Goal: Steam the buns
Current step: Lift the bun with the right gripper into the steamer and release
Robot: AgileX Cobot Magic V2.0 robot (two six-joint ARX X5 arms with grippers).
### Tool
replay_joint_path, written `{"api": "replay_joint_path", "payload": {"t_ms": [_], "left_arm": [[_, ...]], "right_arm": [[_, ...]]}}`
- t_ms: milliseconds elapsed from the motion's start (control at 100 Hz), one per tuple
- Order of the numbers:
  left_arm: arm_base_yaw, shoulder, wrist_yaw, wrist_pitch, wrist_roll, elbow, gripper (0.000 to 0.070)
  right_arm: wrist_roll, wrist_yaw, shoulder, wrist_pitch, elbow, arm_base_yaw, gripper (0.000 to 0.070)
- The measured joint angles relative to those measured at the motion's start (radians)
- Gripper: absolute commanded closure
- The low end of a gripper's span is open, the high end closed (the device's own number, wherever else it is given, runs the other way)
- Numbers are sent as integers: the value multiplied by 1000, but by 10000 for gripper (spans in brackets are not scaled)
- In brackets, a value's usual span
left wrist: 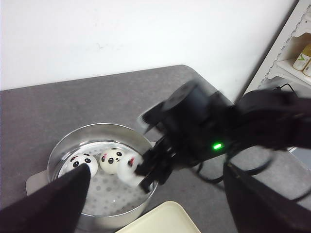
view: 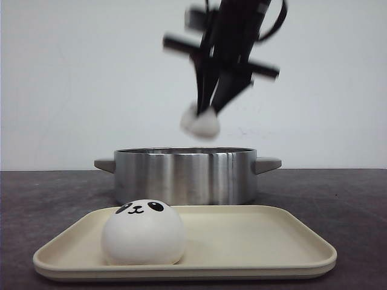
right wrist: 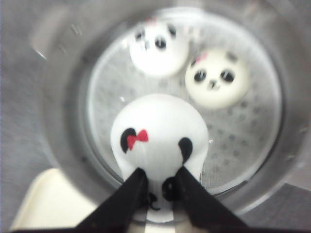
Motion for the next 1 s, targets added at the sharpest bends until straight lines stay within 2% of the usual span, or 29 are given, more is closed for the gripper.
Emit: {"api": "replay_joint_path", "payload": {"t_ms": [100, 140, 170, 250, 290, 330, 440, 570, 610, 640, 710, 720, 760, 850, 1000], "left_arm": [[0, 6, 0, -4, 0, 0, 189], [0, 8, 0, -7, 0, 0, 189], [0, 10, 0, -9, 0, 0, 190], [0, 12, 0, -17, 2, 0, 189], [0, 13, 0, -23, 3, 0, 189], [0, 13, 0, -29, 3, 0, 189], [0, 14, 0, -44, 4, 0, 189], [0, 20, 0, -53, 6, 0, 189], [0, 25, 0, -55, 8, 0, 189], [0, 29, 0, -58, 11, 0, 189], [0, 42, 0, -73, 16, 0, 189], [0, 44, 0, -76, 17, 0, 189], [0, 54, 0, -97, 20, 0, 189], [0, 79, 0, -150, 35, -7, 189], [0, 93, 2, -146, 43, -113, 188]], "right_arm": [[-2, 1, 60, 8, 0, -6, 690], [-2, 3, 76, 11, -2, -10, 655], [-2, 3, 85, 10, -2, -12, 578], [-2, 7, 99, 11, -2, -18, 304], [-2, 7, 102, 11, -2, -19, 226], [-2, 7, 102, 11, -2, -22, 202], [-2, 8, 102, 17, -2, -29, 199], [-2, 8, 102, 14, -1, -29, 202], [-2, 6, 102, -2, 7, -29, 236], [-2, 3, 102, -18, 19, -29, 325], [-2, -2, 103, -71, 74, -29, 690], [-2, -2, 103, -78, 84, -29, 700], [-6, -2, 101, -103, 129, -29, 678], [-30, 0, 73, -145, 217, -19, 681], [-56, 8, -52, -153, 316, 35, 682]]}}
